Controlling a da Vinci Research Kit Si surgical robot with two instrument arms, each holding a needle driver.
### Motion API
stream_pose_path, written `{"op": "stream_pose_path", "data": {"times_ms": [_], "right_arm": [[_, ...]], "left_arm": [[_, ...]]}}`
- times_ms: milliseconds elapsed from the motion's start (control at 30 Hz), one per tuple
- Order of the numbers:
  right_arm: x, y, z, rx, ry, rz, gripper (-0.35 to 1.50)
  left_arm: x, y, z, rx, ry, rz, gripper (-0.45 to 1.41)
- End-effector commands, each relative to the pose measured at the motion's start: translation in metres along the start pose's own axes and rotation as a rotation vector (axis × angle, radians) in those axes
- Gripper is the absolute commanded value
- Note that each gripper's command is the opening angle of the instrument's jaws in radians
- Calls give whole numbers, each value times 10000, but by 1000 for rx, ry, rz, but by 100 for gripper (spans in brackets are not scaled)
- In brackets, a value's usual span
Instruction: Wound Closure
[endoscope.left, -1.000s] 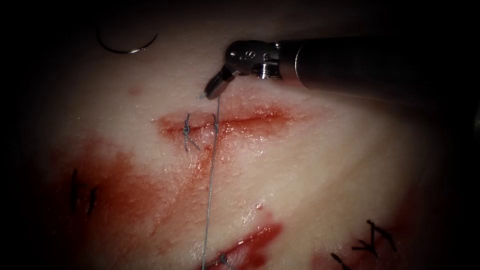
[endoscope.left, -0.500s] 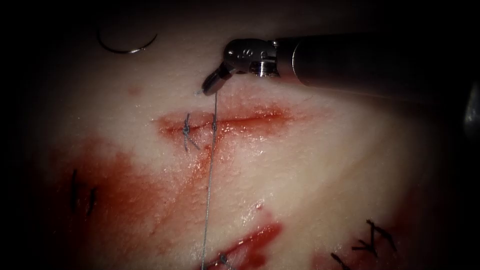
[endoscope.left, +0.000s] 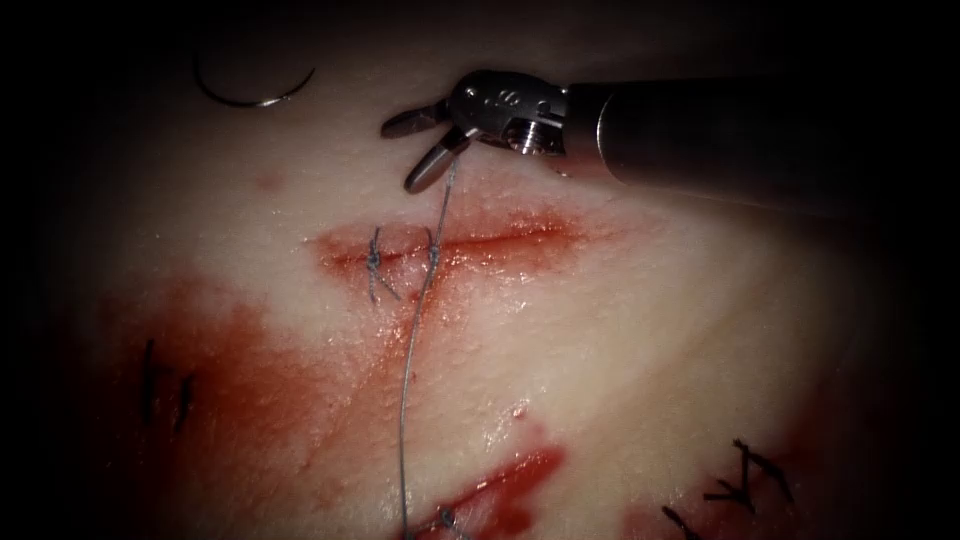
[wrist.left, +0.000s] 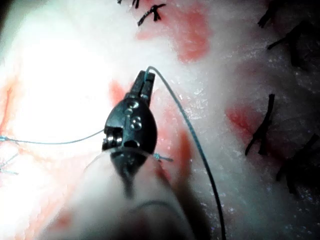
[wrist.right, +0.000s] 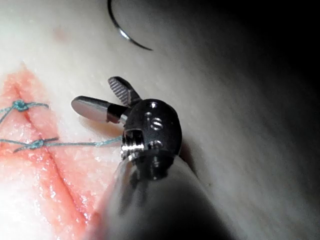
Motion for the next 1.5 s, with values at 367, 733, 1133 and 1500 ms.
{"op": "stream_pose_path", "data": {"times_ms": [367, 733, 1133, 1500], "right_arm": [[14, -49, -26, -201, 104, -13, 125], [19, -91, 55, -187, 223, -86, 10], [4, -113, 69, 50, 224, -160, -35], [-2, -131, 66, 232, 398, -104, -35]], "left_arm": [[41, -115, -38, 88, -11, 244, -45], [47, -178, -35, -13, 228, 351, -45], [-4, -253, -51, -124, 303, 411, -45], [-78, -302, -58, -94, 348, 426, -45]]}}
